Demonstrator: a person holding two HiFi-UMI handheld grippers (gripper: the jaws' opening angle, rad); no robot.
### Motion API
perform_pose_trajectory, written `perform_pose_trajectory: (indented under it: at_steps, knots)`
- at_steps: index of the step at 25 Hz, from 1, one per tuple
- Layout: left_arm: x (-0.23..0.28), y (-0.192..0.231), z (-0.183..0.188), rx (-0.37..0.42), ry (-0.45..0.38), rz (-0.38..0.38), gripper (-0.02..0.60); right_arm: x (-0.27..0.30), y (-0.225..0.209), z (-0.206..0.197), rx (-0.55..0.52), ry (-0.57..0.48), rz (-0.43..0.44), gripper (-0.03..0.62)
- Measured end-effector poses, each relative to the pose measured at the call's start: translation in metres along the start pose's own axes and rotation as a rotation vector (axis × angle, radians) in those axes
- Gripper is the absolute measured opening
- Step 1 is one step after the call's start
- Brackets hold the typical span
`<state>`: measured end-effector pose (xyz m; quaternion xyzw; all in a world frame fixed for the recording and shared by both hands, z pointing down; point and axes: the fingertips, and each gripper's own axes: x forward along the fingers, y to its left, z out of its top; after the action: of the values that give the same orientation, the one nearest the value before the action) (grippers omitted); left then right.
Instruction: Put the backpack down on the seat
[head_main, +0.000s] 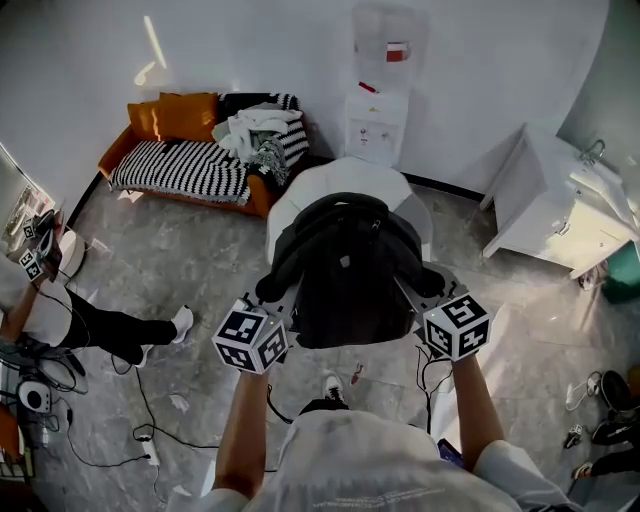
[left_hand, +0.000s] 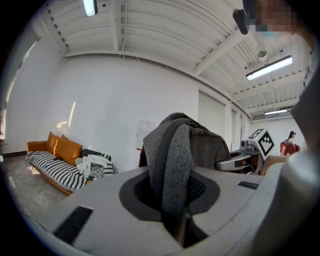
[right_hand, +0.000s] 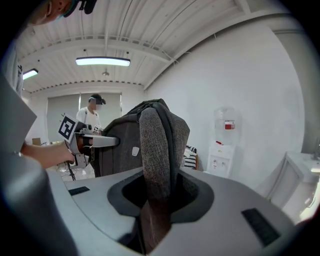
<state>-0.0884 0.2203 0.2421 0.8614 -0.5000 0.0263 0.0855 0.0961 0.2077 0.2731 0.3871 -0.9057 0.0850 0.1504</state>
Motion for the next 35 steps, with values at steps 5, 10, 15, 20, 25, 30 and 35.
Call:
perform_pose_trajectory:
  at_steps: [5, 10, 15, 20, 25, 30, 35]
  knots:
    - [0.015, 0.03, 0.001, -0.008, 0.006, -0.016, 0.075, 0.031, -0.004, 0.007, 0.012, 0.01, -0.014, 0.095]
    - [0.03, 0.053, 0.004, -0.028, 0.009, -0.029, 0.075, 0.055, -0.01, 0.015, 0.015, 0.018, -0.033, 0.095]
    - [0.048, 0.072, 0.004, -0.038, 0.014, -0.05, 0.075, 0.074, -0.02, 0.019, 0.011, 0.029, -0.037, 0.095]
    - [0.063, 0.085, -0.003, -0.042, 0.026, -0.051, 0.075, 0.094, -0.032, 0.015, 0.025, 0.038, -0.032, 0.095]
    - [0.079, 0.106, -0.004, -0.05, 0.035, -0.022, 0.074, 0.121, -0.043, 0.018, 0.029, 0.046, -0.004, 0.096]
    - [0.104, 0.129, -0.013, -0.072, 0.046, 0.002, 0.075, 0.157, -0.064, 0.016, 0.026, 0.065, 0.029, 0.095]
    - [0.141, 0.15, -0.019, -0.101, 0.063, 0.018, 0.074, 0.191, -0.095, 0.016, 0.031, 0.091, 0.06, 0.095]
